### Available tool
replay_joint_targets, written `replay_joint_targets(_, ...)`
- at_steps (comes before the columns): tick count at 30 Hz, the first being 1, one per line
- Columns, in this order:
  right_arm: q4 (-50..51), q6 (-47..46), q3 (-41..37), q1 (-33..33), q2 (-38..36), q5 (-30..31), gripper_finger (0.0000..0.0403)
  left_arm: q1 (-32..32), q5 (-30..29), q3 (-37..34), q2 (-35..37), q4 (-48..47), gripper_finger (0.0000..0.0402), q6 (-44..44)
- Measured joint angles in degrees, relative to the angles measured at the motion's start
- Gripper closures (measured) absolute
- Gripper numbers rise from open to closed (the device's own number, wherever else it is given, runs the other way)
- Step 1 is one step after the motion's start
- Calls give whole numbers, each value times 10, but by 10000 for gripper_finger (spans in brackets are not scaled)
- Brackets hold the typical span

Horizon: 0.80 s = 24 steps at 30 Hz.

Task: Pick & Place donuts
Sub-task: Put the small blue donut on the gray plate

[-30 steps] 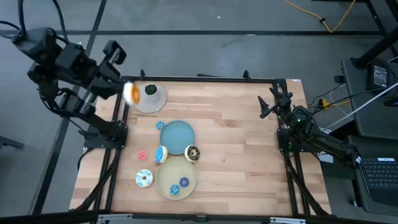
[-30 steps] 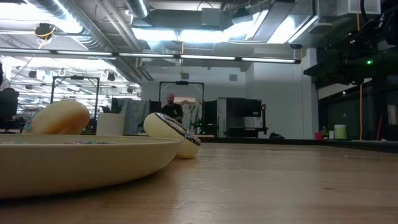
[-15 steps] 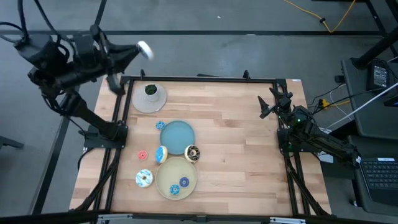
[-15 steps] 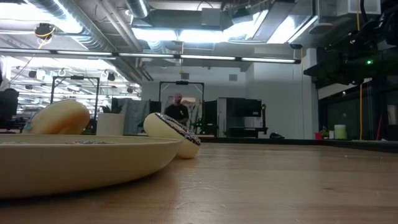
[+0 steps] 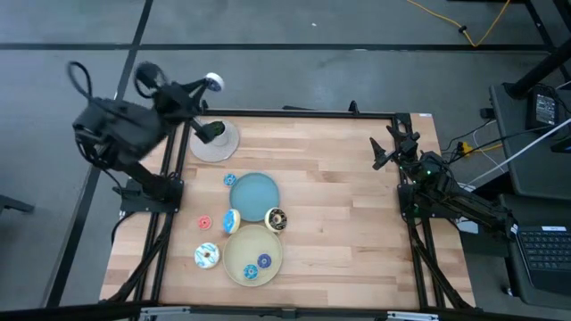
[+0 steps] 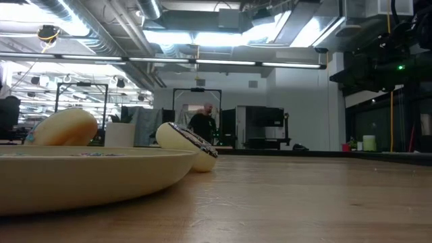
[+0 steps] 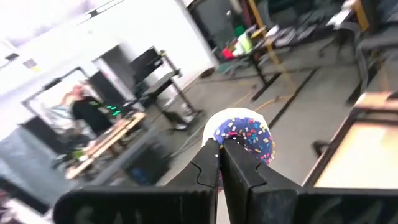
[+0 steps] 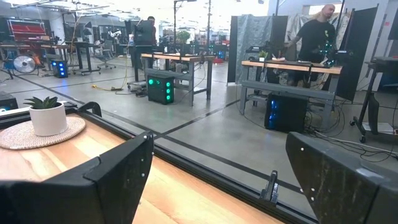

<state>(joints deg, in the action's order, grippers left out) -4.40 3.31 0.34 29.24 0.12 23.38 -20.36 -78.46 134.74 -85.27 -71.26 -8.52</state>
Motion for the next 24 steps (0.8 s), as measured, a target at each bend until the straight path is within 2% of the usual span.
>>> replay_joint_targets(5,0,0,0,0,0,0,38,1,-6,0,-30,-74,399,56)
replay_joint_targets(13,0,0,0,0,0,0,38,29,77,0,-84,-183,399,150)
replay_joint_targets(24,0,0,0,0,0,0,38,70,210,-25,-138,-188,398,154)
